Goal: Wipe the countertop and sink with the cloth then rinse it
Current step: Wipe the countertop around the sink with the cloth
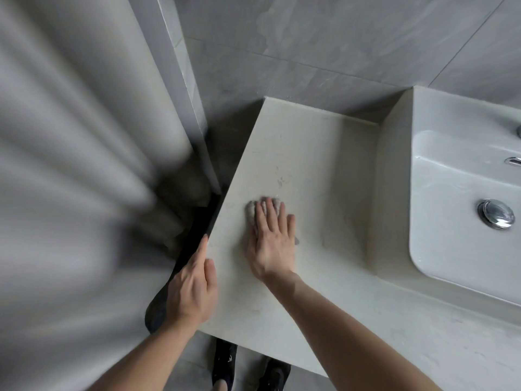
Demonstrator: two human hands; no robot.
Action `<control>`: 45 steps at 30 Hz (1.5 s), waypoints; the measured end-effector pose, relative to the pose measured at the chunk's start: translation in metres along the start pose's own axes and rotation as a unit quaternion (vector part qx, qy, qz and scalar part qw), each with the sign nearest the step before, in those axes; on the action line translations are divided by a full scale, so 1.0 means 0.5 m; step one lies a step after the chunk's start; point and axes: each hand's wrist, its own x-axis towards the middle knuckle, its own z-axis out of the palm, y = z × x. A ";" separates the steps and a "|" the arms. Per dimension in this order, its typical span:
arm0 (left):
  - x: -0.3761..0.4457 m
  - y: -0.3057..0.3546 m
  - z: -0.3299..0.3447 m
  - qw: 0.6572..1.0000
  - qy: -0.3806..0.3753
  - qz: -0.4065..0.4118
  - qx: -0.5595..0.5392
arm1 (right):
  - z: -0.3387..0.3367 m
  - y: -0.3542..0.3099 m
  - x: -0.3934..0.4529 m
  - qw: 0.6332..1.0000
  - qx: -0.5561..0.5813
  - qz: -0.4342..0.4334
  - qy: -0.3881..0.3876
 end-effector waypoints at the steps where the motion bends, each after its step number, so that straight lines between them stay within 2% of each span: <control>1: 0.000 -0.002 0.001 1.000 0.000 0.007 0.003 | 0.008 -0.028 0.010 0.999 -0.002 -0.035 -0.011; 5: 0.001 -0.001 0.000 1.000 -0.002 0.010 0.007 | 0.014 -0.072 0.023 0.990 -0.009 -0.136 -0.043; 8: 0.000 0.003 -0.002 1.000 0.006 0.002 0.002 | 0.003 -0.004 0.023 0.989 0.001 -0.149 -0.027; 12: -0.001 0.008 -0.005 1.000 -0.005 -0.003 0.005 | -0.039 0.162 0.008 0.999 -0.017 -0.031 0.041; 16: -0.003 0.014 -0.012 1.000 -0.018 -0.003 0.005 | -0.088 0.286 0.001 0.989 -0.045 0.124 0.070; 20: -0.004 0.023 -0.019 0.999 -0.030 -0.005 0.021 | -0.083 0.267 0.019 0.978 -0.054 0.178 0.092; 23: -0.003 0.020 -0.016 0.999 -0.034 0.006 0.026 | -0.074 0.210 0.059 0.972 -0.020 0.210 0.103; 26: -0.002 0.018 -0.014 0.998 -0.038 0.017 0.038 | -0.052 0.120 0.105 0.986 0.003 0.151 0.068; 29: -0.002 0.020 -0.016 0.998 -0.036 0.020 0.042 | -0.023 0.009 0.128 0.999 0.019 0.037 0.025; 32: -0.001 0.025 -0.018 0.997 -0.041 0.025 0.056 | 0.009 -0.080 0.121 0.995 0.029 -0.089 -0.016; 36: 0.002 0.030 -0.026 0.995 -0.056 0.027 0.081 | 0.006 -0.069 0.114 0.986 0.007 -0.161 -0.031; 39: 0.010 0.038 -0.024 0.993 -0.072 0.014 0.089 | -0.012 0.018 0.112 0.993 0.008 -0.115 0.000; 45: 0.009 0.067 -0.024 0.995 -0.060 -0.031 0.066 | -0.076 0.217 0.129 0.991 -0.009 0.101 0.085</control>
